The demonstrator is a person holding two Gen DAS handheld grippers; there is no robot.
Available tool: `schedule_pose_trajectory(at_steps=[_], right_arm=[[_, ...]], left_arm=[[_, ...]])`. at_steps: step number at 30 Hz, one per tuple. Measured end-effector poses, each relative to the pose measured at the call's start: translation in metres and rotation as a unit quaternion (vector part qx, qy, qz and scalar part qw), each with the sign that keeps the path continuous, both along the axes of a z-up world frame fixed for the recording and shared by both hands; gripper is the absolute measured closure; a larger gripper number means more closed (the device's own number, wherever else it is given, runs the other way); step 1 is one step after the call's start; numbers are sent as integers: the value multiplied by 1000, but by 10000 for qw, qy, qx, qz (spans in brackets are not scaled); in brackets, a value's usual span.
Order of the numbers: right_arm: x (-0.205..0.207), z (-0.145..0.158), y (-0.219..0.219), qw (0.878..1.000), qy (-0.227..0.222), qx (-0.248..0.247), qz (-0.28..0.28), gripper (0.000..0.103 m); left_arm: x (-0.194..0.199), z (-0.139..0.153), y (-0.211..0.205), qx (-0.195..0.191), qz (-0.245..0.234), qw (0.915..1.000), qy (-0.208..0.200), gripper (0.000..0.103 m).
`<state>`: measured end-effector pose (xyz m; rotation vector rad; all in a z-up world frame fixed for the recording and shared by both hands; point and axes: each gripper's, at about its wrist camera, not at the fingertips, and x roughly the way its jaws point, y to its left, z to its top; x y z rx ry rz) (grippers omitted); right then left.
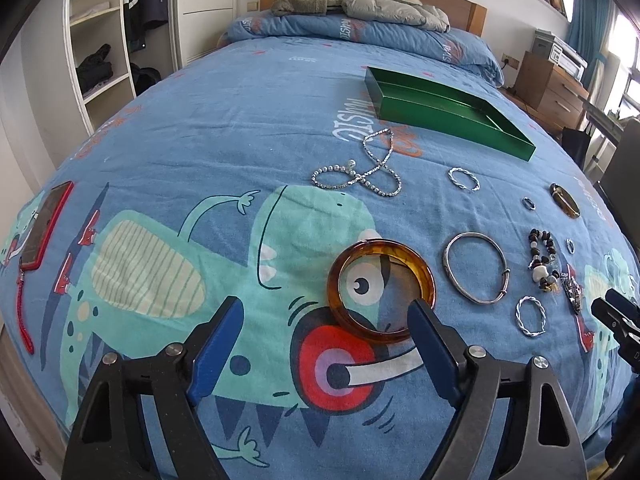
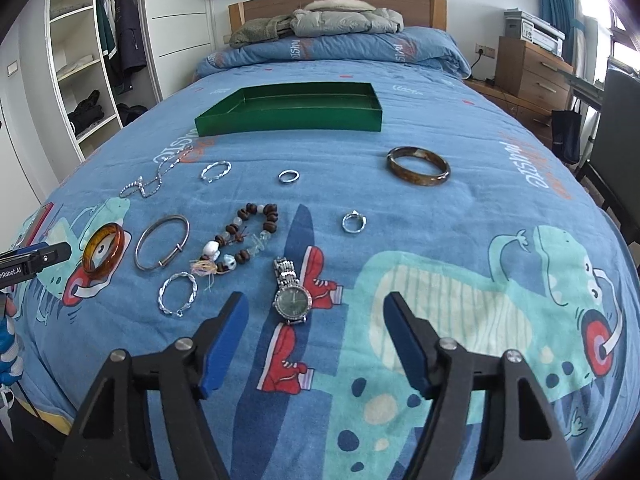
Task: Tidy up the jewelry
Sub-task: 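Grasp the amber bangle with the left tool while the right tool grasps the silver watch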
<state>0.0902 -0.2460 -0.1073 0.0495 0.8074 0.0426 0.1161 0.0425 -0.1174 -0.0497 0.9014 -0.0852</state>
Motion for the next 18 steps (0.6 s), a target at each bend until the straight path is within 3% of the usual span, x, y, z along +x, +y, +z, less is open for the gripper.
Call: schedule_pose_trajectory(at_steps=[8, 13, 14, 16, 18], right_arm=[[25, -23, 5, 9994, 267, 83, 196, 57], [31, -29, 13, 9990, 218, -100, 385, 62], [32, -30, 14, 9988, 196, -152, 433, 64], [32, -32, 17, 9981, 159, -241, 541, 77], [31, -32, 20, 9975, 138, -301, 630, 80]], left_arm=[[26, -24, -3, -35, -96, 9995, 314, 40], [34, -32, -10, 82, -171, 9992, 360, 44], [34, -32, -13, 115, -207, 9991, 348, 49], [35, -31, -19, 185, -304, 9988, 332, 60], [35, -30, -27, 324, -370, 9984, 296, 69]])
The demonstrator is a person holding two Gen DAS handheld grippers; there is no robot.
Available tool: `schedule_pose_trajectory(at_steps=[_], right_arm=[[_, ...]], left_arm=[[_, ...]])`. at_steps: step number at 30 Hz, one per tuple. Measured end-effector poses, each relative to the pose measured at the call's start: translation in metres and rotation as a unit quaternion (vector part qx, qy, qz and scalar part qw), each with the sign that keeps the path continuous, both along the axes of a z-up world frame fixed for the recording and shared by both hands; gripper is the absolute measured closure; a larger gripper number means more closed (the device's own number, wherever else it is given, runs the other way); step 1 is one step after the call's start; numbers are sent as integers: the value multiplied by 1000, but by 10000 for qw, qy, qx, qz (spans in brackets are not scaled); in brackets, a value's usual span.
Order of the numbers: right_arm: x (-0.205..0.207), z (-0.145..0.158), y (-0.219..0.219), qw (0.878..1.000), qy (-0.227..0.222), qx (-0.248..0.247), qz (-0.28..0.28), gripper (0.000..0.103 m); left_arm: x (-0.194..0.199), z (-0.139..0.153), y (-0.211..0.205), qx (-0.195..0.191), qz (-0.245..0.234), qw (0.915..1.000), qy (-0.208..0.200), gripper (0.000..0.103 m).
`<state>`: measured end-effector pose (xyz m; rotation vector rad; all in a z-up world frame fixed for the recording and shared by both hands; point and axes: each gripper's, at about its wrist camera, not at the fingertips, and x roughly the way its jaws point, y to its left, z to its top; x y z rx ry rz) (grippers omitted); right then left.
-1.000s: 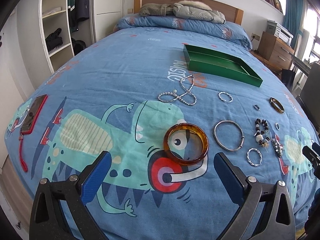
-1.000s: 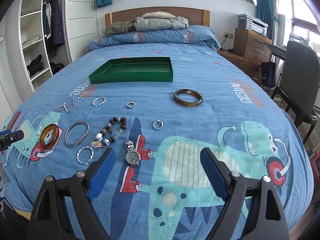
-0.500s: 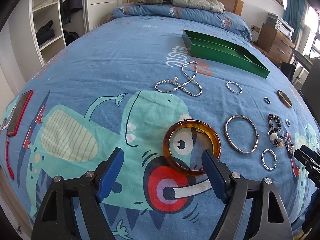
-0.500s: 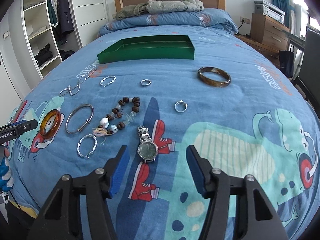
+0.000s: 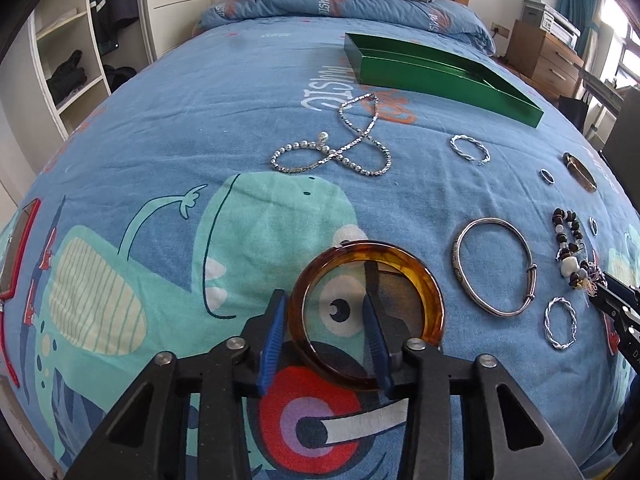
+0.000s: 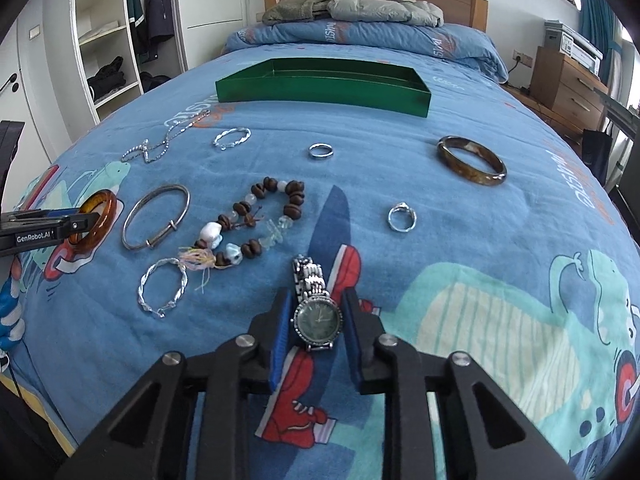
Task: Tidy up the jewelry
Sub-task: 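Grasp the amber bangle with the left tool while the right tool grasps the silver watch, then carry the amber bangle and silver watch into the green tray and release both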
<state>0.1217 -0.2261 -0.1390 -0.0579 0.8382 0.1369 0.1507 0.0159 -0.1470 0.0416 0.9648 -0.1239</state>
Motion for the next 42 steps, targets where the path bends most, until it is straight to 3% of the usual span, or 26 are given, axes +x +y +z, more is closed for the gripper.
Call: schedule_pose_trajectory(at_steps=[2, 4, 16, 23, 29, 35, 39, 42], right_arm=[[-2, 1, 1, 10000, -18, -20, 49, 80], [-5, 3, -1, 10000, -26, 34, 64, 80], [-25, 33, -22, 9985, -355, 398, -118, 80], [-4, 66, -26, 9970, -675, 360, -103, 80], [66, 106, -33, 9940, -1076, 198, -91, 80], [179, 140, -35, 9903, -1361, 227, -150, 80], [246, 130, -31, 9916, -1244, 184, -288, 80], [277, 102, -34, 9941, -964, 250, -430, 80]], left_arm=[[0, 1, -5, 74, -46, 10000, -11, 87], [-1, 2, -7, 113, -51, 9999, -5, 92], [-12, 35, -14, 284, 2, 9987, -425, 93], [20, 77, -28, 132, -138, 9964, -830, 93], [93, 114, -52, 99, -242, 9924, -1206, 93], [187, 130, -81, -22, -166, 9917, -1276, 93], [233, 115, -106, -73, -281, 9934, -1109, 93], [259, 90, -119, -109, -368, 9957, -842, 93]])
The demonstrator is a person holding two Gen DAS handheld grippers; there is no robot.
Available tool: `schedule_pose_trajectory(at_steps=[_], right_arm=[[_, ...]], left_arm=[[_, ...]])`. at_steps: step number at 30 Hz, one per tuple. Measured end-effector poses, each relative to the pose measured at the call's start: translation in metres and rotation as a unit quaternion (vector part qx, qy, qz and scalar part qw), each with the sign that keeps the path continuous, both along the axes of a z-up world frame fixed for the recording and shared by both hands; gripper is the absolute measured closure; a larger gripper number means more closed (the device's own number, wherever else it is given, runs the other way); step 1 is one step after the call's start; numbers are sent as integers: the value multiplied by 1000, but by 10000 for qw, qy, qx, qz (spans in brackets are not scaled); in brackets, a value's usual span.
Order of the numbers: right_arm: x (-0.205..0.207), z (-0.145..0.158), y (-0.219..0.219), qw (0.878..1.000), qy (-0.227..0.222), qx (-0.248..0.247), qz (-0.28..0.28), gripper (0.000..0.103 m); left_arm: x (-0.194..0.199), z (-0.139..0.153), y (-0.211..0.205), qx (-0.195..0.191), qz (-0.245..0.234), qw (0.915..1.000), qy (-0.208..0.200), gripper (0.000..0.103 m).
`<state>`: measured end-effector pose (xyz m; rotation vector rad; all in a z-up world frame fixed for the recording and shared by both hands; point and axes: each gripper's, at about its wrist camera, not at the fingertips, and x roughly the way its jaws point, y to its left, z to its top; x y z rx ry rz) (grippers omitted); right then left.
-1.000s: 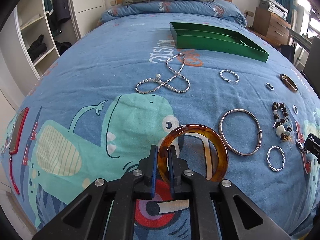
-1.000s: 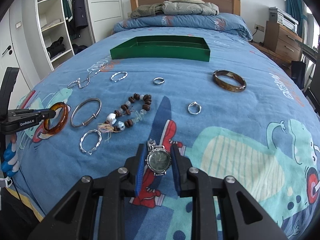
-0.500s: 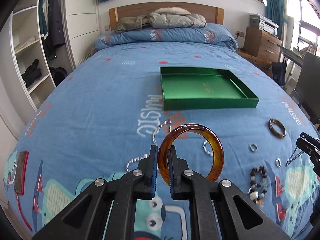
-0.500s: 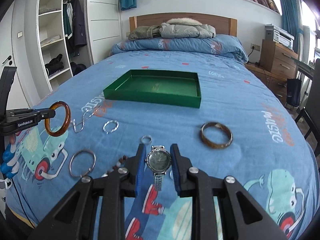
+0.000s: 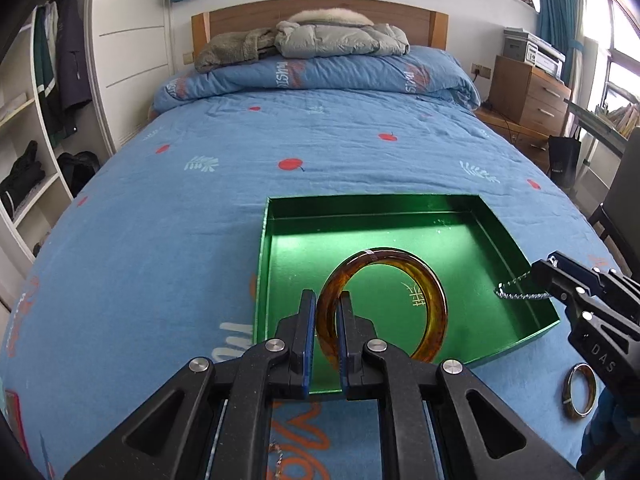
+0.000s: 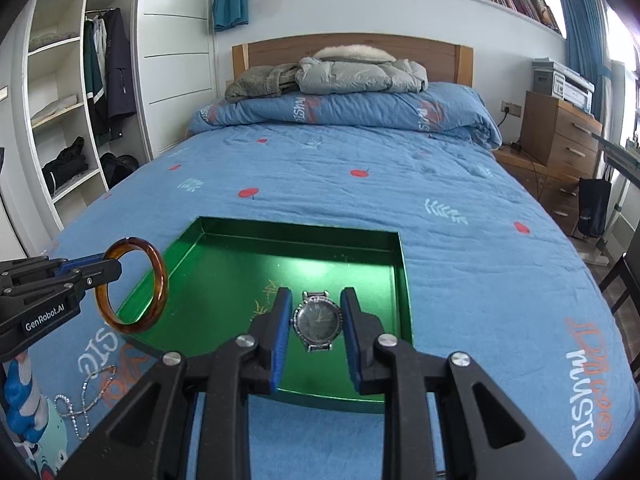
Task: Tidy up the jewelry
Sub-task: 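Carry the amber bangle and silver watch into the green tray and release both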
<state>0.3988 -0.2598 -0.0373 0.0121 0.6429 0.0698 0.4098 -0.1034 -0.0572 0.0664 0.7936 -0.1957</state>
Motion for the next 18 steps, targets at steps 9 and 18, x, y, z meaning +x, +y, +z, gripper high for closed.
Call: schedule_pose_trajectory(at_steps=[9, 18], right_arm=[[72, -77, -7, 9940, 1065, -182, -194, 80], [72, -67, -10, 9941, 1040, -237, -216, 64]], left_arm=[[64, -62, -1, 104, 420, 9962, 756, 93], [52, -44, 2, -35, 331, 9980, 534, 58]])
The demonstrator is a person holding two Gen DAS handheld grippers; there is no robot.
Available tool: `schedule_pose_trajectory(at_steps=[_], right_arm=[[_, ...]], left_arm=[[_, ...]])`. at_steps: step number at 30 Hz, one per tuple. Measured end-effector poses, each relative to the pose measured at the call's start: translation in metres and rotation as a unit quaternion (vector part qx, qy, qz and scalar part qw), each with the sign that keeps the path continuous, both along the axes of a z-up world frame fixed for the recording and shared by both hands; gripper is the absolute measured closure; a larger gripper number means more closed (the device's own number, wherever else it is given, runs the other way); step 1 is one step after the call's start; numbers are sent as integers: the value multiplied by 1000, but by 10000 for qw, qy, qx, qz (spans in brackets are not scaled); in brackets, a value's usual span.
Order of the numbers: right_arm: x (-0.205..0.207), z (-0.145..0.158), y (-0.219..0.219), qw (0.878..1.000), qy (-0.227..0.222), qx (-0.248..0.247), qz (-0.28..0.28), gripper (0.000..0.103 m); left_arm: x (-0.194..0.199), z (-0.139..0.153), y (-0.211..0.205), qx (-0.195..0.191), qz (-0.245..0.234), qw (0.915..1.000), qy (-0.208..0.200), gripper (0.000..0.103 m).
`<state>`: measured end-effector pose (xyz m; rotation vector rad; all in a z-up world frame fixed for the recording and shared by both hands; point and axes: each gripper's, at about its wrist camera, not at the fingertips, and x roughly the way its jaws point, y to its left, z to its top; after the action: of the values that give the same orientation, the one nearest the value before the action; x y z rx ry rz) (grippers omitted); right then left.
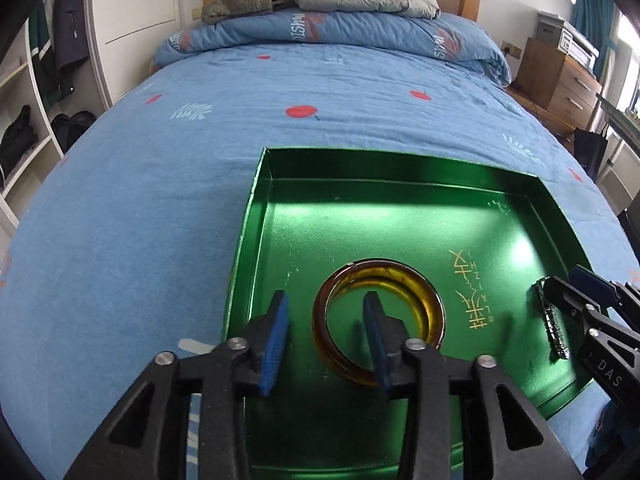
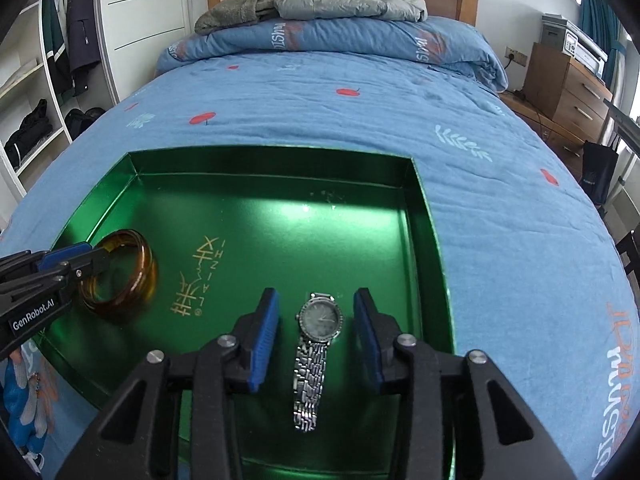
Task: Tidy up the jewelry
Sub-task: 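Carry the amber bangle and silver watch into the green tray and release both, then move the left tool to the plain silver bangle while the right tool reaches the twisted hoop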
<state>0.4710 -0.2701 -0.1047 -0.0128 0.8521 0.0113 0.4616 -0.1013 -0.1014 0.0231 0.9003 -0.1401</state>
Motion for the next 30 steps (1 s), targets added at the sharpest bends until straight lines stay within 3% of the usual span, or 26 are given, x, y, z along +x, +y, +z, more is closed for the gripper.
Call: schedule_pose_trajectory(at_steps=[6, 15, 23, 30], right_arm=[[-56, 70, -11, 9983, -572, 124, 2, 63], [-215, 162, -20, 9903, -1366, 186, 181, 63], [-341, 175, -37, 9859, -1634, 366, -42, 63], [-405, 158, -41, 9858, -1554, 592, -215, 64]], left_arm=[[-50, 65, 26, -115, 144, 9984, -541, 57], [-173, 143, 80, -11, 213, 9956, -913, 57], [-269, 148, 114, -105, 250, 9962, -832, 54], [-325, 122, 124, -145, 240, 9977, -618, 54]])
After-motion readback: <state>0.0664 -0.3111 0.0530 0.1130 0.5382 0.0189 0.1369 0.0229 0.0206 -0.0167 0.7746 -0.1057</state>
